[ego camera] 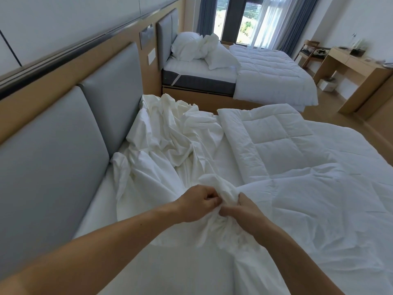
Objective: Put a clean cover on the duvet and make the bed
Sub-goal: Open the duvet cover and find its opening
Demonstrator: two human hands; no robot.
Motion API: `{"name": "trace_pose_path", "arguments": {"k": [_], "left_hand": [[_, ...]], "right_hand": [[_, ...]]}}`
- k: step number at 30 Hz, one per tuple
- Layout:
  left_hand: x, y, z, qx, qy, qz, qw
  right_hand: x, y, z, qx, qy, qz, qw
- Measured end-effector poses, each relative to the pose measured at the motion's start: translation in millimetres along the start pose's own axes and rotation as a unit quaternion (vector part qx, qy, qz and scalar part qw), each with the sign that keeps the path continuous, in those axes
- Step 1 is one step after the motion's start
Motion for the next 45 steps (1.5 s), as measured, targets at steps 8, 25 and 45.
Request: {"name": "trace_pose_path", "arguments": {"k": [8,25,45], "left_hand": [[0.3,-7.7,5.8,-0.056,-0.004,0.022,0.998],[25.1,18.6,-1.6,0.068,-0.16,-0.129,0.976],[27.2,8.5,-7.1,0.006,-0.053,0.005,0.999]], "right_hand": [[3.9,-3.3,-11.4,0.024,0.018,0.137,0.99],[-20.3,11.1,-0.3,-0.031,0.063,-0.233,0.97],[-36.8,8.0,14.0,-0.037,0.137,-0.181,0.973]]}}
Point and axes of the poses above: each hand's wrist, its own z-axis away from the middle knuckle, its own y-axis out of the back of the hand, x = y × z, the point moved 9 cm from there along -z, towards the middle knuckle, and after that the axes turned 3 degrees about -y, right-handed, at the moved point
